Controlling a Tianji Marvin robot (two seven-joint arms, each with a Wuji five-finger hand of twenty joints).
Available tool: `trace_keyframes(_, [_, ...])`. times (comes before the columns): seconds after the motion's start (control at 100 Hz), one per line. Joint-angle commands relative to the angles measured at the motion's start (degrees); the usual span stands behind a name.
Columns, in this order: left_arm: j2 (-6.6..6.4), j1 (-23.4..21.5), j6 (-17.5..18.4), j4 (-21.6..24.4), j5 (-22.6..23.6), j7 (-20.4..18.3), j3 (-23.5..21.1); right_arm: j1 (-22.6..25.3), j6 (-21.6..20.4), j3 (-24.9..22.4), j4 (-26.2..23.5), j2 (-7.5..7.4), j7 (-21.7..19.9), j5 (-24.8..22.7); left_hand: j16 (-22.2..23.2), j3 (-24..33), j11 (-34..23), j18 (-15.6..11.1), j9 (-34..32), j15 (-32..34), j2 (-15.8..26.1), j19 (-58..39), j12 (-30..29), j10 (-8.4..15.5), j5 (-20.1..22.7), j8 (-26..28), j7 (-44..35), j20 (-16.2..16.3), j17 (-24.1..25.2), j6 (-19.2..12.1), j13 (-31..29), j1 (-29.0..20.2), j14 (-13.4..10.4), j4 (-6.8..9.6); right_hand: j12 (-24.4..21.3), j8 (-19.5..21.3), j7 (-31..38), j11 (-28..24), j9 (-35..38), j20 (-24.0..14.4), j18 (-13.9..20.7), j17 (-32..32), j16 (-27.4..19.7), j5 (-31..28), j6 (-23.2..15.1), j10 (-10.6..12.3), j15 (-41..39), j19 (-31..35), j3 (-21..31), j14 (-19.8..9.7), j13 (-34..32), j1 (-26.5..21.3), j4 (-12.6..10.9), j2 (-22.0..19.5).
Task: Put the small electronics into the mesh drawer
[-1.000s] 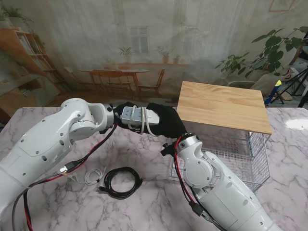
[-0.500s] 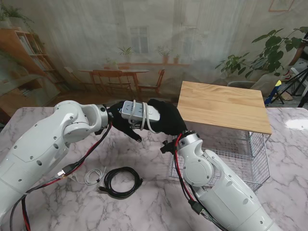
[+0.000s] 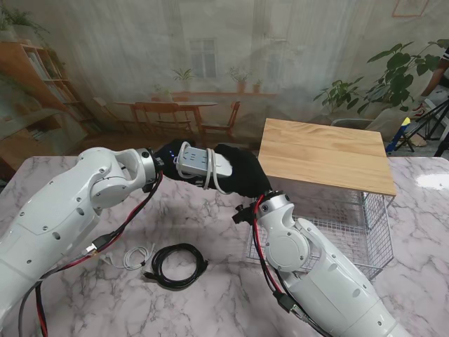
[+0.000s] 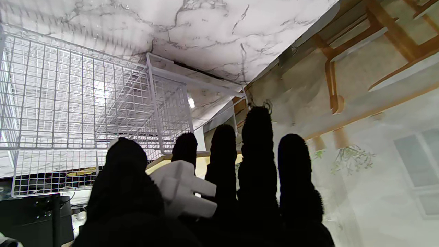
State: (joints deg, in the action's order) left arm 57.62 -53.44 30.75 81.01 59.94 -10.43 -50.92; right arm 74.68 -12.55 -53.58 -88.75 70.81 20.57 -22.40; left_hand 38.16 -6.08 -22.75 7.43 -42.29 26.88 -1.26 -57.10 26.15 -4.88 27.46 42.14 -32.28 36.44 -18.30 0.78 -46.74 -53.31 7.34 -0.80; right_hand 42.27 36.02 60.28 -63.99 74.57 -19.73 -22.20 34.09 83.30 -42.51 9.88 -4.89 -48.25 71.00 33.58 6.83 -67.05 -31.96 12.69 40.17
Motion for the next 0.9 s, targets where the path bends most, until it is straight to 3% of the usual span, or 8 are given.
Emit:
trace_keyframes(0.0, [0.68,0.52,0.16,-0.32,0.0,-2.34,0.9,-0.2,0.2,-0.01,-0.09,0.41,0.21,0.2,2.12,4.54,-3.04,1.47,-7.74,3.3,4.32,-3.04,1.98,4.21,2.56,0.41,-6.32,2.12,-0.69,-1.09,-2.67,-12.63,0.79,-0.84,0.56,0.88,5.79,-3.4,3.42,-0.13,0.35,0.18,0.62,-1.16,-17.51,3.49,-4.27,-0.12,15.13,-3.78,-0.99,-12.0,0.4,-15.74])
trace_keyframes(0.28, [-0.18,4.94,0.14,-0.86,-2.48,-10.86,7.65,-0.2,0.14,-0.17,-0.38,0.59,0.8,0.41,5.07,4.71,-6.13,1.98,-10.83,7.55,2.38,-6.03,4.42,3.32,3.92,3.4,-11.25,3.75,-2.69,-0.72,-5.32,-14.26,1.43,-0.61,0.55,0.91,5.82,-3.41,3.42,-0.15,0.45,0.23,0.65,-1.09,-17.52,3.49,-4.29,-0.11,15.08,-3.75,-0.94,-12.0,0.39,-15.81])
trace_keyframes(0.4, [-0.35,6.41,0.62,-1.41,-2.88,-11.82,10.13,-0.21,0.14,-0.27,-0.37,0.75,1.31,0.57,5.23,4.77,-5.89,1.78,-10.85,7.45,2.26,-5.94,4.58,3.57,4.08,3.96,-11.1,3.79,-2.6,-1.24,-5.21,-14.14,1.36,-0.61,0.54,0.93,5.84,-3.41,3.42,-0.16,0.43,0.29,0.66,-1.01,-17.54,3.49,-4.32,-0.09,15.07,-3.78,-0.95,-12.0,0.39,-15.84])
trace_keyframes(0.59, [-0.61,7.18,2.06,-1.27,-1.41,-11.76,11.84,-0.18,0.31,-0.53,-0.38,1.08,2.39,1.02,5.15,4.73,-5.29,1.69,-10.59,6.75,2.36,-5.66,4.63,4.35,4.03,4.57,-10.69,3.79,-2.45,-1.97,-4.82,-13.8,1.15,-0.66,0.54,0.95,5.96,-3.4,3.37,-0.16,0.47,0.27,0.67,-0.79,-17.56,3.58,-4.32,-0.13,15.04,-3.9,-0.91,-12.05,0.38,-15.92])
trace_keyframes(0.77, [-0.27,3.87,1.38,-1.32,1.51,-6.77,8.1,0.48,0.11,-1.25,-0.87,1.02,2.95,0.66,4.66,4.83,-3.35,1.3,-10.27,5.47,2.44,-5.78,3.71,3.4,4.31,1.53,-7.81,3.76,-2.91,-0.63,-4.57,-13.29,1.96,-0.63,0.54,0.88,6.07,-3.4,3.32,-0.15,0.49,0.26,0.68,-0.71,-17.59,3.67,-4.33,-0.15,14.97,-3.95,-0.91,-12.0,0.4,-16.03])
trace_keyframes(0.89, [-0.34,3.0,1.92,-1.7,2.03,-5.93,6.8,0.85,0.14,-1.79,-1.15,1.15,3.69,0.79,4.74,4.92,-3.52,1.33,-10.38,5.64,2.12,-5.94,3.72,3.52,4.61,1.5,-8.44,3.76,-2.84,-1.19,-4.62,-13.41,1.68,-0.52,0.54,0.84,6.17,-3.4,3.26,-0.12,0.64,0.21,0.68,-0.56,-17.65,3.75,-4.34,-0.22,14.94,-3.95,-0.91,-12.06,0.39,-16.12])
